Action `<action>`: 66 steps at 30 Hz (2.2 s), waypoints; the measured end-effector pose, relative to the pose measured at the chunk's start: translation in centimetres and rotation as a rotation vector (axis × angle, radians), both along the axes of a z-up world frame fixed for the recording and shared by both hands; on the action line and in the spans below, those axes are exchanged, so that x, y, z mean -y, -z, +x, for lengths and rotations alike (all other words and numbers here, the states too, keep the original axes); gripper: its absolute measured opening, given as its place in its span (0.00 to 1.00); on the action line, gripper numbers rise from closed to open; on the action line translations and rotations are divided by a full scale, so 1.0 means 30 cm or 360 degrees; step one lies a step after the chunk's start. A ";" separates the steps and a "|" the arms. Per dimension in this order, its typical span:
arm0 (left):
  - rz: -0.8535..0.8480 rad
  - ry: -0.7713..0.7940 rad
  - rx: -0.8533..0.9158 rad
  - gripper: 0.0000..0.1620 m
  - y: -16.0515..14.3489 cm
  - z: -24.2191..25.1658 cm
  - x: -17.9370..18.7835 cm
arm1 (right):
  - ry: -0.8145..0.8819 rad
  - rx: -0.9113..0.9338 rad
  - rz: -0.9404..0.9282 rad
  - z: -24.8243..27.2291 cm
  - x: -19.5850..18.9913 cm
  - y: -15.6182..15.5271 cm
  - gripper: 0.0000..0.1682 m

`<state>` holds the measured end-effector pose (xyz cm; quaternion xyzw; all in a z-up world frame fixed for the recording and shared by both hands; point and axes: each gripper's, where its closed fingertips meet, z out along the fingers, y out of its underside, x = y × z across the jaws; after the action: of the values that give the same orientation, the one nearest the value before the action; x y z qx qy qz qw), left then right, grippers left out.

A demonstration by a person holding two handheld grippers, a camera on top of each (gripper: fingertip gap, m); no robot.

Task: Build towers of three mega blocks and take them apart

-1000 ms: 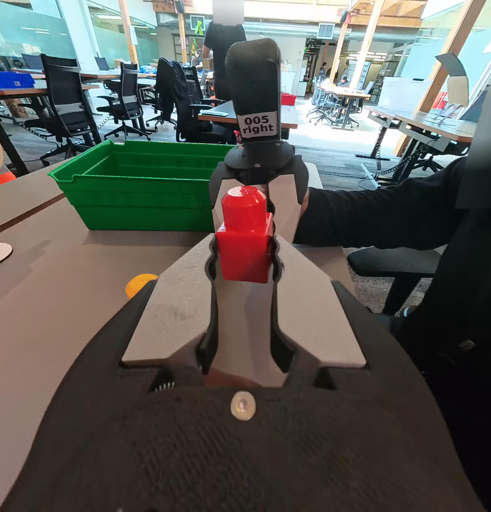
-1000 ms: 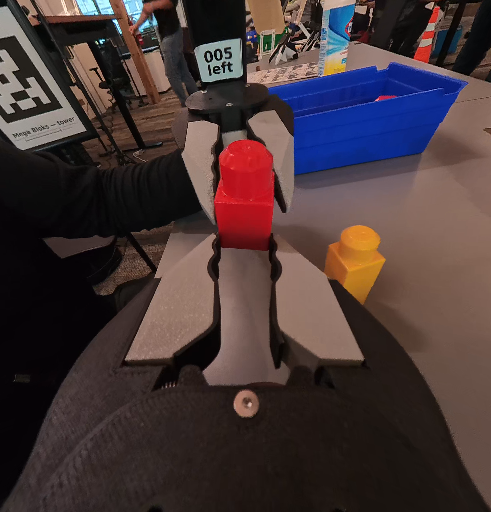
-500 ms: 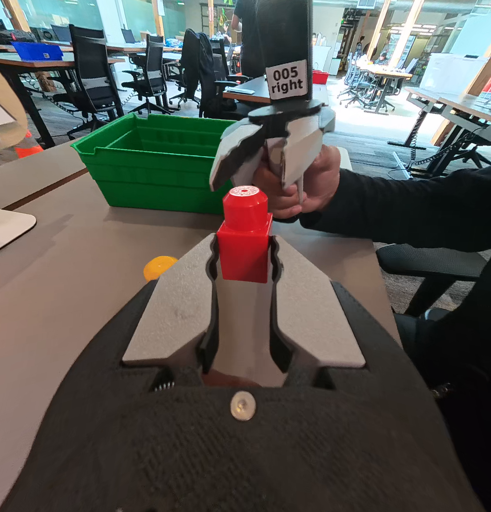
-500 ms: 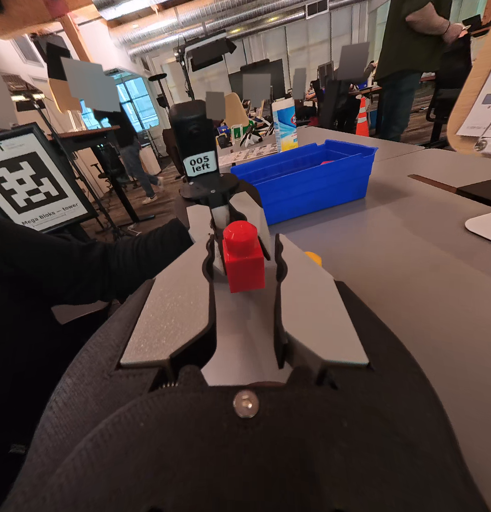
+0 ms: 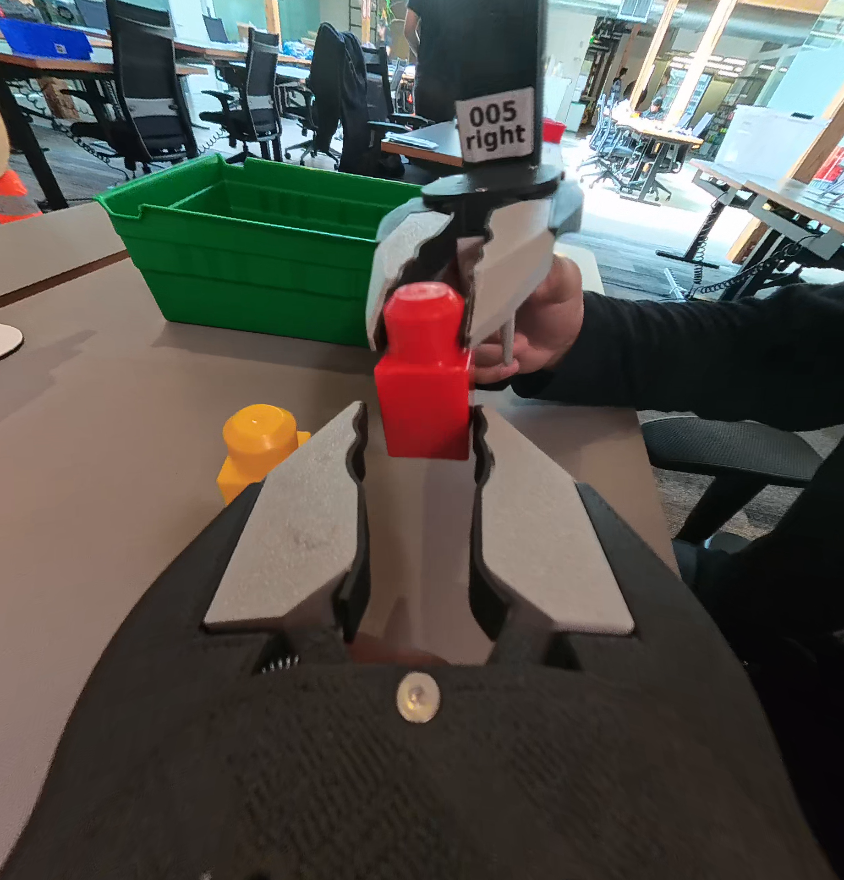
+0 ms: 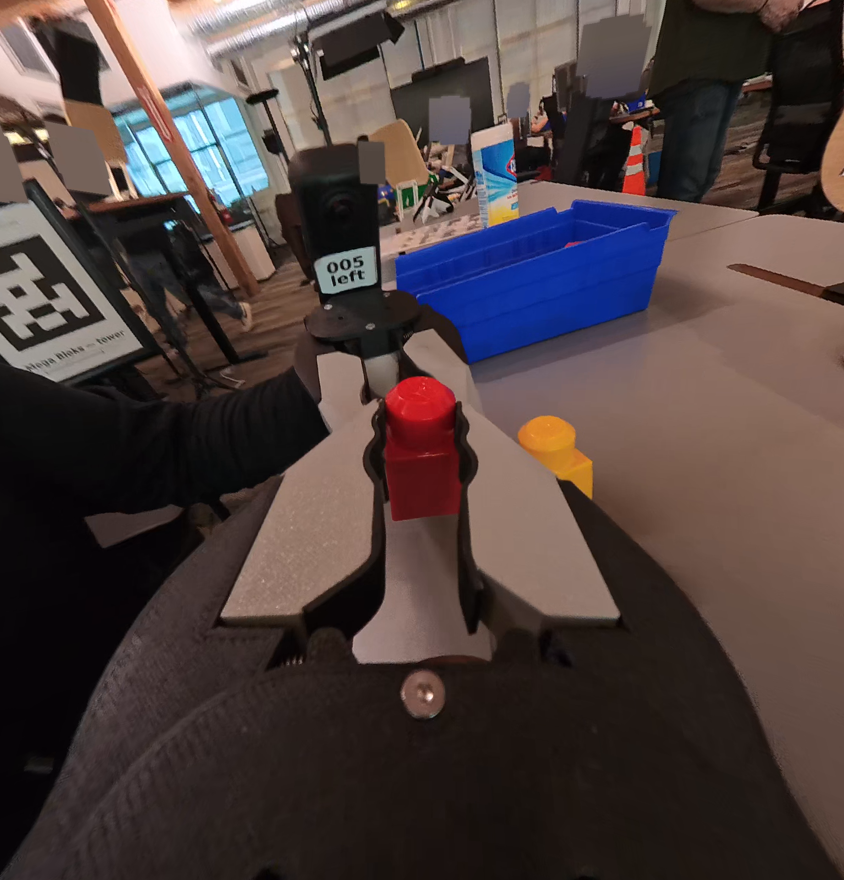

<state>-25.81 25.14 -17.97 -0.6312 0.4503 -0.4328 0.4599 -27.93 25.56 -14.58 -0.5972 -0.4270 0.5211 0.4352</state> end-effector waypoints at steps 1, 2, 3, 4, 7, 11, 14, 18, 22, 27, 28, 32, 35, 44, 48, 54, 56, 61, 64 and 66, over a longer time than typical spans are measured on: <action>0.0003 0.0005 -0.0006 0.27 0.004 0.000 0.004 | -0.0016 -0.0032 -0.0027 0.004 0.001 -0.009 0.15; 0.0002 0.0013 -0.0009 0.26 0.005 0.000 0.008 | -0.0029 -0.0057 -0.0047 0.008 0.002 -0.016 0.15; 0.0005 0.0029 -0.0008 0.23 0.004 0.001 0.014 | -0.0040 -0.0062 -0.0058 0.010 0.003 -0.017 0.15; 0.0012 0.0040 -0.0008 0.22 0.004 0.001 0.018 | -0.0040 -0.0058 -0.0055 0.011 0.002 -0.016 0.15; 0.0020 0.0026 -0.0024 0.22 0.012 0.004 0.013 | -0.0037 -0.0042 -0.0028 0.011 0.003 -0.011 0.15; -0.0015 0.0015 -0.0024 0.21 0.021 0.006 0.006 | -0.0038 -0.0074 -0.0080 0.011 -0.006 -0.006 0.15; -0.0010 0.0013 -0.0029 0.21 0.023 0.006 0.006 | -0.0060 -0.0054 -0.0132 0.003 -0.009 0.012 0.19; -0.0031 0.0023 -0.0046 0.21 0.032 0.006 0.009 | -0.0070 -0.0031 -0.0121 -0.002 -0.005 0.023 0.18; -0.0042 0.0029 -0.0048 0.21 0.034 0.004 0.010 | -0.0050 -0.0014 -0.0075 -0.002 -0.005 0.023 0.16; -0.0062 0.0022 -0.0034 0.22 0.031 0.005 0.008 | -0.0034 -0.0007 -0.0077 -0.001 -0.010 0.022 0.15; -0.0050 0.0008 -0.0037 0.22 0.031 0.003 0.004 | -0.0016 -0.0005 -0.0063 0.000 -0.013 0.020 0.15; -0.0003 -0.0109 -0.0097 0.37 0.031 -0.044 -0.037 | 0.0065 -0.0070 -0.0034 0.029 -0.040 -0.012 0.15; 0.0006 -0.0237 -0.0119 0.40 0.028 -0.108 -0.088 | 0.0180 -0.0089 0.0009 0.064 -0.079 -0.028 0.15; -0.0029 -0.0404 -0.0554 0.53 0.236 -0.132 -0.191 | 0.0184 -0.0126 0.0022 0.078 -0.080 -0.050 0.16; -0.0031 -0.0396 -0.0562 0.44 0.237 -0.087 -0.217 | 0.0187 -0.0116 0.0037 0.076 -0.080 -0.048 0.15; 0.0043 -0.0321 -0.0739 0.40 0.283 -0.064 -0.230 | 0.0182 -0.0138 0.0006 0.088 -0.088 -0.052 0.16; 0.0073 -0.0302 -0.0781 0.37 0.293 -0.066 -0.236 | 0.0181 -0.0142 0.0004 0.090 -0.089 -0.053 0.16; 0.0118 -0.0252 -0.0810 0.36 0.299 -0.058 -0.244 | 0.0168 -0.0131 -0.0001 0.086 -0.085 -0.049 0.16; 0.0129 -0.0206 -0.0819 0.37 0.301 -0.053 -0.233 | 0.0159 -0.0125 -0.0006 0.082 -0.083 -0.045 0.15; 0.0146 -0.0192 -0.0835 0.36 0.304 -0.052 -0.233 | 0.0152 -0.0121 -0.0014 0.077 -0.082 -0.040 0.16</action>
<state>-27.36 32.13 -27.08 -0.7260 0.5347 -0.2053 0.3805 -25.62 28.02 -13.37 -0.5985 -0.3789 0.5241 0.4729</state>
